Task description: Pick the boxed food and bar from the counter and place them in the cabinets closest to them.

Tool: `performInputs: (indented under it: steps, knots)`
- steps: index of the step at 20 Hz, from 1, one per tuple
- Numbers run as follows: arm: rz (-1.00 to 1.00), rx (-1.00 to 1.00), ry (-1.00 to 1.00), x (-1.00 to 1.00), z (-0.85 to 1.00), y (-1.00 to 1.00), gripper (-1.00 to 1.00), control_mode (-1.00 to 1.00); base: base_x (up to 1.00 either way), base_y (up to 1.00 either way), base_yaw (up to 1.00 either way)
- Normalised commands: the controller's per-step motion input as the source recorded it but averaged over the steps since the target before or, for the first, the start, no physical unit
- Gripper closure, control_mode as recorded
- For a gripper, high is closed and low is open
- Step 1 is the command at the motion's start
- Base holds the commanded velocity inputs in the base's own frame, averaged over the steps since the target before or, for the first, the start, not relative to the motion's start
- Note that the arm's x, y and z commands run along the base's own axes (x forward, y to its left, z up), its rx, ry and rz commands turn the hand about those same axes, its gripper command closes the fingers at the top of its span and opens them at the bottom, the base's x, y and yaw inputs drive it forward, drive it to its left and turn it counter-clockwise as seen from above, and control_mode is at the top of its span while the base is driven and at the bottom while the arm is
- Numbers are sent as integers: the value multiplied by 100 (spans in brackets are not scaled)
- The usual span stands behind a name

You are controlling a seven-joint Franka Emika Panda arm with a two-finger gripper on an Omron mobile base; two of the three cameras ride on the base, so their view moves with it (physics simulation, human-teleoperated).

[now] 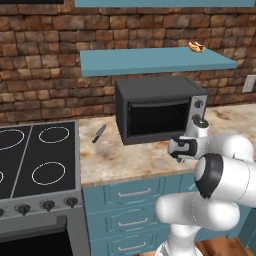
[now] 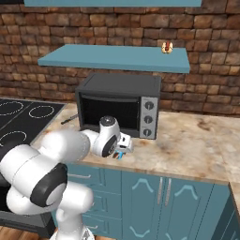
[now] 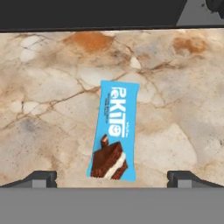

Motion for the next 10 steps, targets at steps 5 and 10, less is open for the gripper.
performInputs:
  steps: [5,10]
  knots:
    - [0,0,0,1,0,-1,-100,-100,0,0,0]
    - [0,0,0,3,-4,0,-100,-100,0,0,0]
